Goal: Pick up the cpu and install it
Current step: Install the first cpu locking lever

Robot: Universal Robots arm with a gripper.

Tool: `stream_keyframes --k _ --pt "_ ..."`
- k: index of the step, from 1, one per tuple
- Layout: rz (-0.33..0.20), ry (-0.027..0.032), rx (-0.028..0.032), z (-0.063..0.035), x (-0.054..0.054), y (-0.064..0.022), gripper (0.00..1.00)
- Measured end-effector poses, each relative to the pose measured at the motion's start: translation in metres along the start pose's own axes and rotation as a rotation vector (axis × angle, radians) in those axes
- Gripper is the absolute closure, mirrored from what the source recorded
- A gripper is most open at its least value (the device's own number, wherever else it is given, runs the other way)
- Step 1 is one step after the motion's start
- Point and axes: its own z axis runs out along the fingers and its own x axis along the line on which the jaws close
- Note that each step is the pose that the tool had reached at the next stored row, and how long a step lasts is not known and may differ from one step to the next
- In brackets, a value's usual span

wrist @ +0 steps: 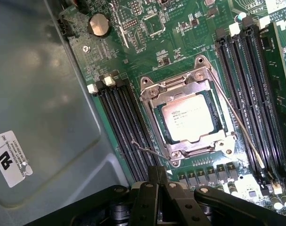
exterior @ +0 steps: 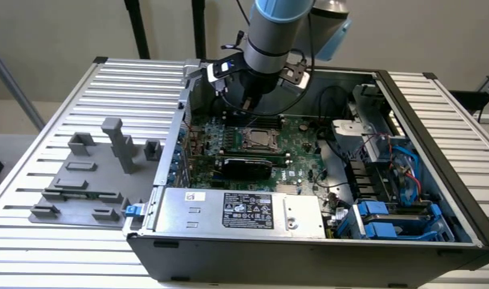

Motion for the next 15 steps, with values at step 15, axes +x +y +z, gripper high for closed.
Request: stream_keyframes --k 15 --pt "0.005 -0.0431 -0.0181 0.0215 0.001 -0.0021 0.89"
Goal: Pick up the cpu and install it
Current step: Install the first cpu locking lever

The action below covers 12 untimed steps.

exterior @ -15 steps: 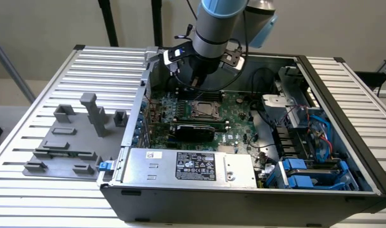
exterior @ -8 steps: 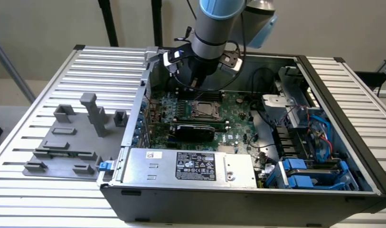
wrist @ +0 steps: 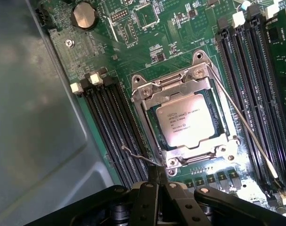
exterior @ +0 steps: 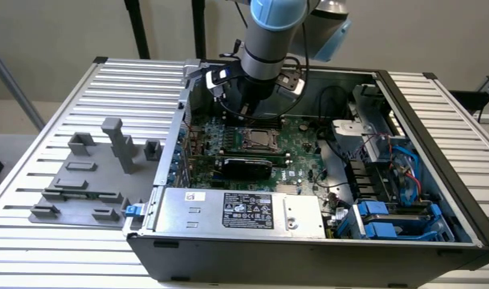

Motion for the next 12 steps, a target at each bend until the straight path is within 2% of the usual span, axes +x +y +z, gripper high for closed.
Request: stream_keyframes --k 12 --pt "0.002 -0.0012 -0.0008 0.0044 0.0053 -0.0017 0.89"
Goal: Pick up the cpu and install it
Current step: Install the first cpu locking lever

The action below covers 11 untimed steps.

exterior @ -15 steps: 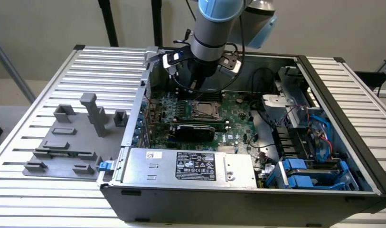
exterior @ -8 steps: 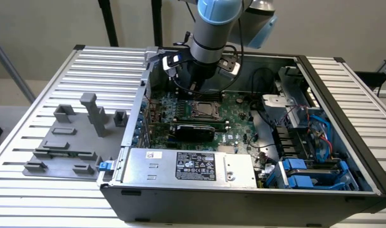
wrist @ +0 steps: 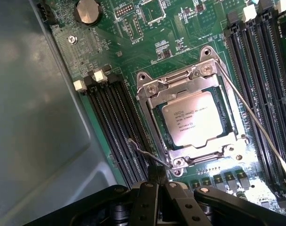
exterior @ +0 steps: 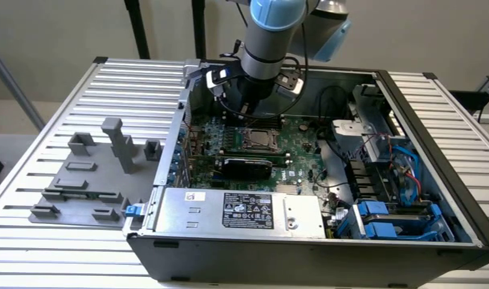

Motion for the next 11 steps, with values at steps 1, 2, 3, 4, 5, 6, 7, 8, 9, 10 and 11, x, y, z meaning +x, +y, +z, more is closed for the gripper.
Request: stream_keyframes --k 1,2,3,4,5,6,7,8,9,10,11 --pt "0.0 -0.0003 -0.0001 0.0002 0.0 0.0 0.89" --pt "0.0 -0.0007 -0.0003 0.0003 0.0 0.0 0.89" --pt "0.0 -0.0011 -0.0005 0.0004 0.0 0.0 0.89" --pt "0.0 -0.0015 -0.0007 0.0005 0.0 0.0001 0.89" --pt "0.001 -0.0019 -0.0009 0.0007 0.0 0.0003 0.89" --pt "0.001 -0.0023 -0.0011 0.0008 0.0002 0.0007 0.89" --pt "0.001 -0.0025 -0.0013 0.0009 0.0004 0.0013 0.89" --pt "0.001 -0.0028 -0.0014 0.0009 0.0006 0.002 0.89" --pt "0.001 -0.0031 -0.0015 0.0009 0.0009 0.0028 0.89" --pt "0.001 -0.0035 -0.0017 0.0009 0.0012 0.0036 0.89" --pt "0.001 -0.004 -0.0019 0.0009 0.0016 0.0045 0.89"
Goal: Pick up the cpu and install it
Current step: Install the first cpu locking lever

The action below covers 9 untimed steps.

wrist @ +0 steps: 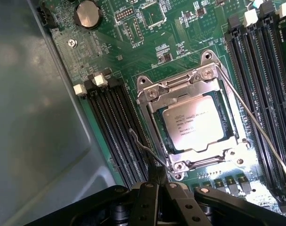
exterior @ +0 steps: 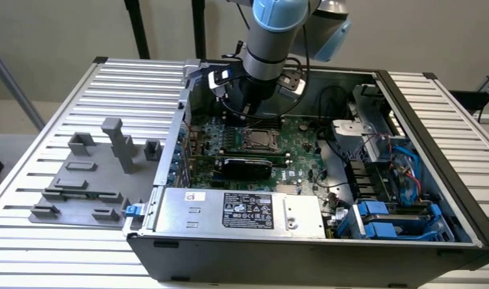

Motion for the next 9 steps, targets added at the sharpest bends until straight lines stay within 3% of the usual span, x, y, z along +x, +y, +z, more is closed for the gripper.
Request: stream_keyframes --k 9 --pt "0.002 -0.0063 -0.003 -0.0008 0.0042 0.0101 0.89"
